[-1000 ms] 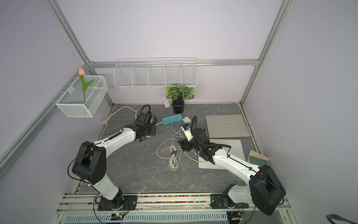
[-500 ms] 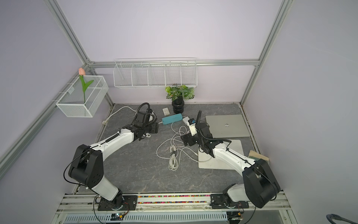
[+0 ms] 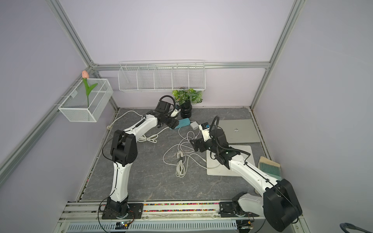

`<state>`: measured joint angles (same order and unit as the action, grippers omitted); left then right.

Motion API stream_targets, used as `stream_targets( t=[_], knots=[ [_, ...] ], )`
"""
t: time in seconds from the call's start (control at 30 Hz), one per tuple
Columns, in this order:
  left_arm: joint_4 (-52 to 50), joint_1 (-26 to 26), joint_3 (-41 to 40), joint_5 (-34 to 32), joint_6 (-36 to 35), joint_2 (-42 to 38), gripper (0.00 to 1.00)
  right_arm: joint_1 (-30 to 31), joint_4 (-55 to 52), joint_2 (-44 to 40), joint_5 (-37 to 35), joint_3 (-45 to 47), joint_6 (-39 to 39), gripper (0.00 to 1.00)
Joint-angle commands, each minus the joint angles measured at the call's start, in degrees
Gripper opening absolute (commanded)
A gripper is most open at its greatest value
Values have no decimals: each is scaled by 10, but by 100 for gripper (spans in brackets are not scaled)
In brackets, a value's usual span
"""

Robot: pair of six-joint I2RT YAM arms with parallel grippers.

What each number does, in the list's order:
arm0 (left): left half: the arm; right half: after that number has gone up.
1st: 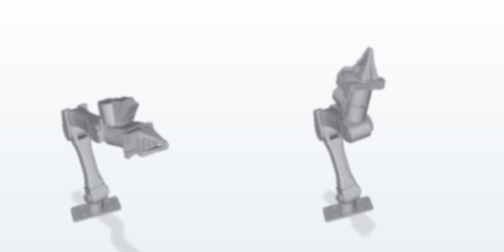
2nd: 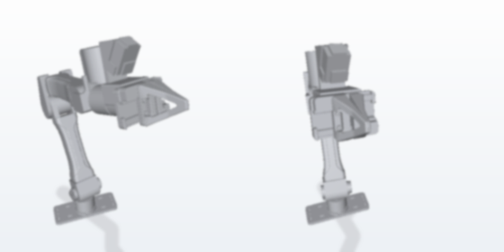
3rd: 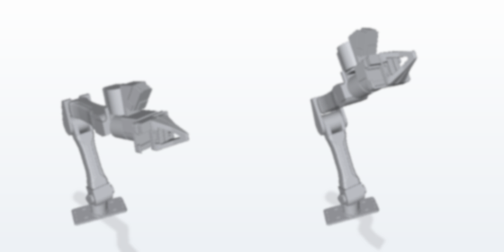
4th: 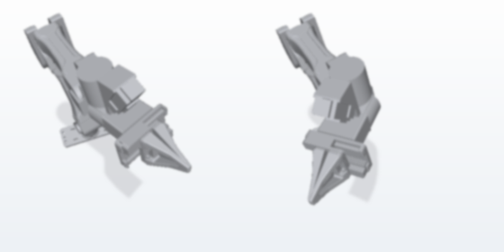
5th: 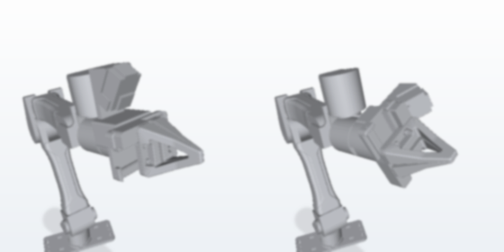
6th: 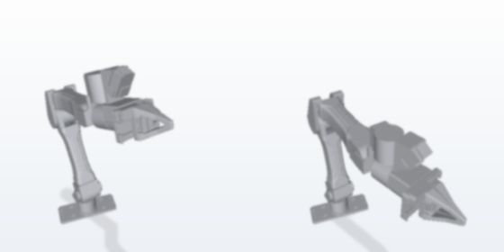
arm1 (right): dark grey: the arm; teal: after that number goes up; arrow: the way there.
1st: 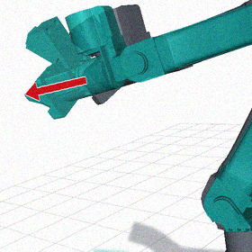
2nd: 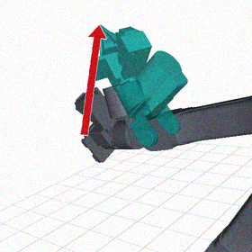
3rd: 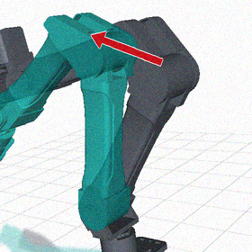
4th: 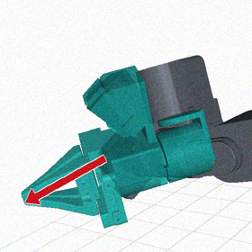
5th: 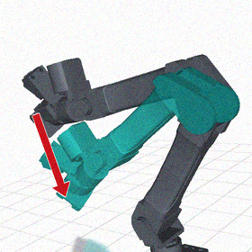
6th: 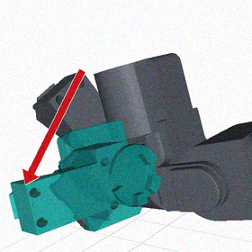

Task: Unplug the laptop charger
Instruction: Move the socket to the center of the board.

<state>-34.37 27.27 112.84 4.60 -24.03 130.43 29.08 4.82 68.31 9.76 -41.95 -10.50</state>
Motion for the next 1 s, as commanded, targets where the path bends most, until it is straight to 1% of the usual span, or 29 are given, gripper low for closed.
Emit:
stream_targets(
  t=[0.0,0.07,0.17,0.2,0.27,0.33,0.37,0.4,0.43,0.47,0.5,0.63,0.73,0.8,0.87,0.93,0.97],
  knots=[
    [-66,-2,61,6,-71,39,83,-6,18,-29,13,25,1,92],
    [-75,-5,83,0,-82,59,83,-7,19,-50,14,36,4,92],
    [-72,-8,94,10,-102,76,81,-9,22,-76,15,48,6,92],
    [-69,-9,98,8,-107,83,80,-9,24,-81,16,52,8,92],
    [-83,-13,118,10,-117,101,73,-9,23,-88,16,53,10,92],
    [-93,-15,135,15,-126,116,59,-10,21,-89,14,52,11,92],
    [-93,-15,136,16,-131,118,49,-10,20,-89,13,52,11,92],
    [-94,-15,134,16,-137,117,37,-10,19,-89,9,51,10,92],
    [-95,-15,133,15,-138,114,28,-10,19,-89,6,52,10,92],
    [-92,-15,127,15,-142,107,23,-10,19,-91,3,51,9,91],
    [-86,-15,114,16,-147,96,23,-10,19,-92,-2,52,8,91],
    [-32,-15,14,20,-174,17,23,-10,26,-99,-20,59,6,91],
    [20,-15,-88,24,-184,-64,23,-12,33,-99,-29,61,3,90],
    [61,-15,-162,15,-190,-123,23,-11,37,-95,-26,62,0,90],
    [105,-15,-242,-8,-195,-178,24,-11,43,-92,-23,64,-5,90],
    [173,-15,-333,-72,-208,-229,23,-12,52,-91,-21,69,-7,90],
    [197,-15,-363,-110,-214,-246,23,-12,53,-89,-20,70,-7,90]
  ],
)
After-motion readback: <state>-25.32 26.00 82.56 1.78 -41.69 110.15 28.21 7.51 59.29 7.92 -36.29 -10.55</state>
